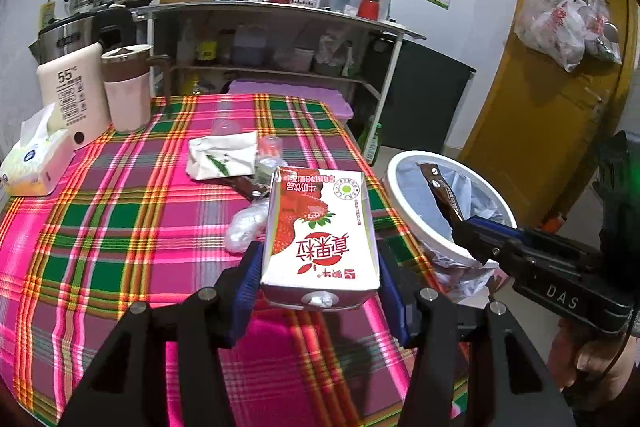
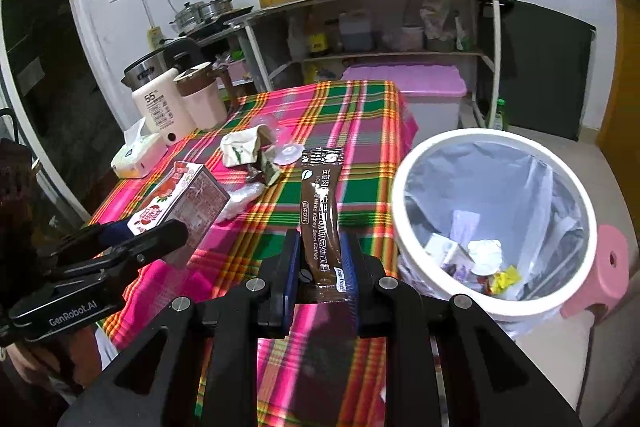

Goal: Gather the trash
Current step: 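Carry the juice carton and brown wrapper over the white bin with both tools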

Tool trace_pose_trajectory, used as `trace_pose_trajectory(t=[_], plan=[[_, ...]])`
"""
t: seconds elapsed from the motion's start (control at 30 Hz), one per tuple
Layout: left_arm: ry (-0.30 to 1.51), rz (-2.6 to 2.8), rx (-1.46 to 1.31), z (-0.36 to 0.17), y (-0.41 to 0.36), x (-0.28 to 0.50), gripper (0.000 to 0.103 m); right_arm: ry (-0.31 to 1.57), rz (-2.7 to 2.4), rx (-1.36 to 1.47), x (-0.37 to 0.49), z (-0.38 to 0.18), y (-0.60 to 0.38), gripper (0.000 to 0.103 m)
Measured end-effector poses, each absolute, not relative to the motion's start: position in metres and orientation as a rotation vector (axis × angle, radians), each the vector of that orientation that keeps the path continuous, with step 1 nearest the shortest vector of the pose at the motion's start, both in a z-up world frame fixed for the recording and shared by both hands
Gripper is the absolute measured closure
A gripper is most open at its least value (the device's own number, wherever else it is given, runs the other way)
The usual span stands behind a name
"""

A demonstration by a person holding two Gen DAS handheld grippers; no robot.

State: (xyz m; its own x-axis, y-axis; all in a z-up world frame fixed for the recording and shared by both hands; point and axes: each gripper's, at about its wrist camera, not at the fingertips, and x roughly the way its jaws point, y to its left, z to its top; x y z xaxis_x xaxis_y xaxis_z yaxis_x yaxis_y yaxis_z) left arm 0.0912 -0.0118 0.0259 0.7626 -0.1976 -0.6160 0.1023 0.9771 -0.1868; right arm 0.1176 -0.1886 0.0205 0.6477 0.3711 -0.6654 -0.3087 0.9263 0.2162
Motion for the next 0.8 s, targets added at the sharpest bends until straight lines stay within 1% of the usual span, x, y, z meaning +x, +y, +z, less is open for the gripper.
trace_pose_trajectory(t=[0.8], plan=[[0.701, -0.332, -0.075, 0.027, -0.095, 0.134, 0.047, 0.767, 0.184, 0.176, 0.122, 0.016, -0.284, 0.081]])
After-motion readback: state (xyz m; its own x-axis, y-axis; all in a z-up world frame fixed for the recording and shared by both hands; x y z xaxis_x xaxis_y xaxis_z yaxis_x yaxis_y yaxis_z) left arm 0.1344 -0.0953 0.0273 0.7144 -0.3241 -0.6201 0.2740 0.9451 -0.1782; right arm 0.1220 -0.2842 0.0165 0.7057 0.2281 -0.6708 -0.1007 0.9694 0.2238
